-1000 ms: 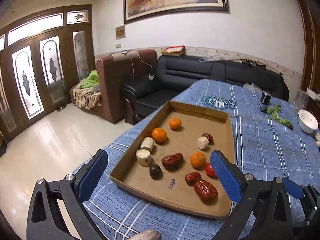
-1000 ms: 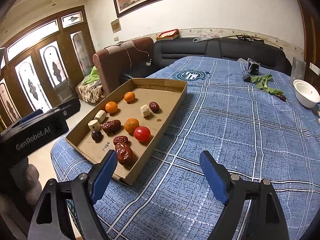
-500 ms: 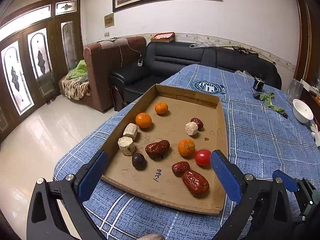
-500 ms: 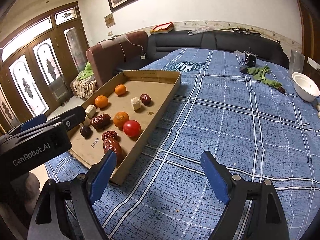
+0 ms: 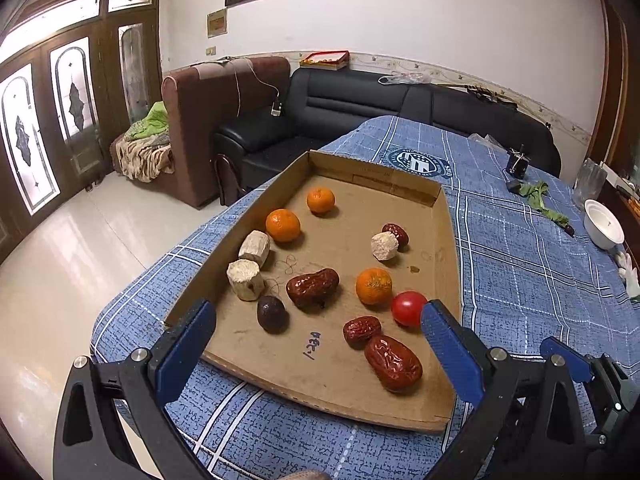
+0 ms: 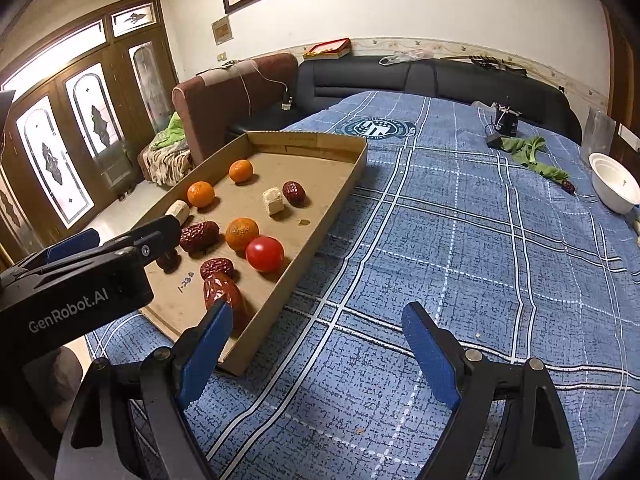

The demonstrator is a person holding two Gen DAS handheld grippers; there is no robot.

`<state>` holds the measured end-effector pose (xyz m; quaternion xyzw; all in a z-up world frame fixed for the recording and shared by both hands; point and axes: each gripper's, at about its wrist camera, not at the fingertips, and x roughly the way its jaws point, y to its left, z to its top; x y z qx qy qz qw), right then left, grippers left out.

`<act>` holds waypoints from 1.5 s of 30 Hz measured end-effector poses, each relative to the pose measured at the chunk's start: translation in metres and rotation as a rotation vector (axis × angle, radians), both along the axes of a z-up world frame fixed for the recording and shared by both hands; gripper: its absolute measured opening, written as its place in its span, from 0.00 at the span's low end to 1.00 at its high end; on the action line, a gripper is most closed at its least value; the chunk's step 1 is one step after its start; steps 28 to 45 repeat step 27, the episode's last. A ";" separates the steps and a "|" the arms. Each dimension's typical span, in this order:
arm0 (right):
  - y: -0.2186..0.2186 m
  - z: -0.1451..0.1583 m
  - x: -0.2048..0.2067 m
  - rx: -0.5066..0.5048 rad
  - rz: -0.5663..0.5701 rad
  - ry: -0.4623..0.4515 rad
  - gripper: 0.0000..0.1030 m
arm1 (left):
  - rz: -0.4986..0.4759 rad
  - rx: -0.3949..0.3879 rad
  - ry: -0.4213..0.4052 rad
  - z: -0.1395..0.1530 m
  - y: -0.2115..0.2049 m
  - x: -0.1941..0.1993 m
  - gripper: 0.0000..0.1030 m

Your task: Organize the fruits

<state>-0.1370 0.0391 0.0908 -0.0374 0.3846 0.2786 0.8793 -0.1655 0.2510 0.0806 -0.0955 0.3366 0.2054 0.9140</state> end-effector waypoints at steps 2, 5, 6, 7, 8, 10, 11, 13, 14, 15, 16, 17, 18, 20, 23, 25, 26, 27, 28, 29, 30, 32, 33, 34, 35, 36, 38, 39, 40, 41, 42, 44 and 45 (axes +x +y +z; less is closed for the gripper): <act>0.001 0.000 0.001 -0.004 0.001 0.002 0.88 | 0.001 -0.009 0.004 -0.002 0.002 0.001 0.99; 0.003 0.000 0.001 -0.009 0.004 -0.001 0.88 | 0.001 -0.018 0.008 -0.004 0.004 0.002 0.99; 0.004 0.000 0.001 -0.011 0.005 -0.001 0.88 | 0.000 -0.021 0.009 -0.004 0.005 0.003 0.99; 0.004 -0.001 0.001 -0.014 0.007 -0.001 0.88 | 0.000 -0.023 0.009 -0.005 0.006 0.003 0.99; 0.005 -0.001 0.001 -0.016 0.009 -0.001 0.88 | 0.001 -0.021 0.009 -0.005 0.006 0.003 0.99; 0.006 -0.001 0.001 -0.019 0.013 0.000 0.88 | 0.002 -0.021 0.009 -0.005 0.006 0.003 0.99; 0.007 -0.001 0.001 -0.022 0.015 -0.001 0.88 | 0.002 -0.021 0.009 -0.005 0.006 0.003 0.99; 0.008 -0.001 0.001 -0.024 0.018 -0.003 0.88 | 0.002 -0.021 0.011 -0.005 0.006 0.004 0.99; 0.008 -0.001 0.001 -0.025 0.021 -0.004 0.88 | 0.000 -0.022 0.011 -0.005 0.007 0.003 0.99; 0.009 -0.001 0.001 -0.027 0.023 -0.005 0.88 | 0.000 -0.023 0.011 -0.006 0.007 0.003 0.99; 0.009 -0.001 0.001 -0.028 0.025 -0.005 0.88 | 0.000 -0.025 0.011 -0.006 0.007 0.003 0.99; 0.010 -0.001 0.001 -0.030 0.026 -0.005 0.88 | -0.001 -0.025 0.011 -0.006 0.007 0.004 0.99; 0.010 -0.001 0.000 -0.030 0.028 -0.006 0.88 | -0.001 -0.023 0.012 -0.007 0.007 0.004 0.99; 0.011 -0.001 0.000 -0.031 0.032 -0.006 0.88 | 0.001 -0.017 0.008 -0.006 0.006 0.004 0.99; 0.013 -0.001 -0.001 -0.031 0.049 -0.007 0.88 | 0.007 0.005 -0.002 -0.004 0.004 0.003 0.99; 0.013 0.000 -0.003 -0.031 0.052 -0.016 0.88 | 0.008 0.016 -0.003 -0.002 0.002 0.004 0.99; 0.013 0.001 -0.003 -0.029 0.051 -0.018 0.88 | 0.004 0.018 -0.002 -0.001 0.001 0.004 0.99; 0.010 0.002 -0.002 -0.024 0.048 -0.017 0.88 | 0.002 0.019 -0.002 0.001 -0.001 0.005 0.99; 0.010 0.002 -0.002 -0.024 0.048 -0.017 0.88 | 0.002 0.019 -0.002 0.001 -0.001 0.005 0.99; 0.010 0.002 -0.002 -0.024 0.048 -0.017 0.88 | 0.002 0.019 -0.002 0.001 -0.001 0.005 0.99; 0.010 0.002 -0.002 -0.024 0.048 -0.017 0.88 | 0.002 0.019 -0.002 0.001 -0.001 0.005 0.99; 0.010 0.002 -0.002 -0.024 0.048 -0.017 0.88 | 0.002 0.019 -0.002 0.001 -0.001 0.005 0.99; 0.010 0.002 -0.002 -0.024 0.048 -0.017 0.88 | 0.002 0.019 -0.002 0.001 -0.001 0.005 0.99; 0.010 0.002 -0.002 -0.024 0.048 -0.017 0.88 | 0.002 0.019 -0.002 0.001 -0.001 0.005 0.99; 0.010 0.002 -0.002 -0.024 0.048 -0.017 0.88 | 0.002 0.019 -0.002 0.001 -0.001 0.005 0.99; 0.010 0.002 -0.002 -0.024 0.048 -0.017 0.88 | 0.002 0.019 -0.002 0.001 -0.001 0.005 0.99; 0.010 0.002 -0.002 -0.024 0.048 -0.017 0.88 | 0.002 0.019 -0.002 0.001 -0.001 0.005 0.99; 0.010 0.002 -0.002 -0.024 0.048 -0.017 0.88 | 0.002 0.019 -0.002 0.001 -0.001 0.005 0.99; 0.010 0.002 -0.002 -0.024 0.048 -0.017 0.88 | 0.002 0.019 -0.002 0.001 -0.001 0.005 0.99; 0.010 0.002 -0.002 -0.024 0.048 -0.017 0.88 | 0.002 0.019 -0.002 0.001 -0.001 0.005 0.99; 0.010 0.002 -0.002 -0.024 0.048 -0.017 0.88 | 0.002 0.019 -0.002 0.001 -0.001 0.005 0.99; 0.010 0.002 -0.002 -0.024 0.048 -0.017 0.88 | 0.002 0.019 -0.002 0.001 -0.001 0.005 0.99; 0.010 0.002 -0.002 -0.024 0.048 -0.017 0.88 | 0.002 0.019 -0.002 0.001 -0.001 0.005 0.99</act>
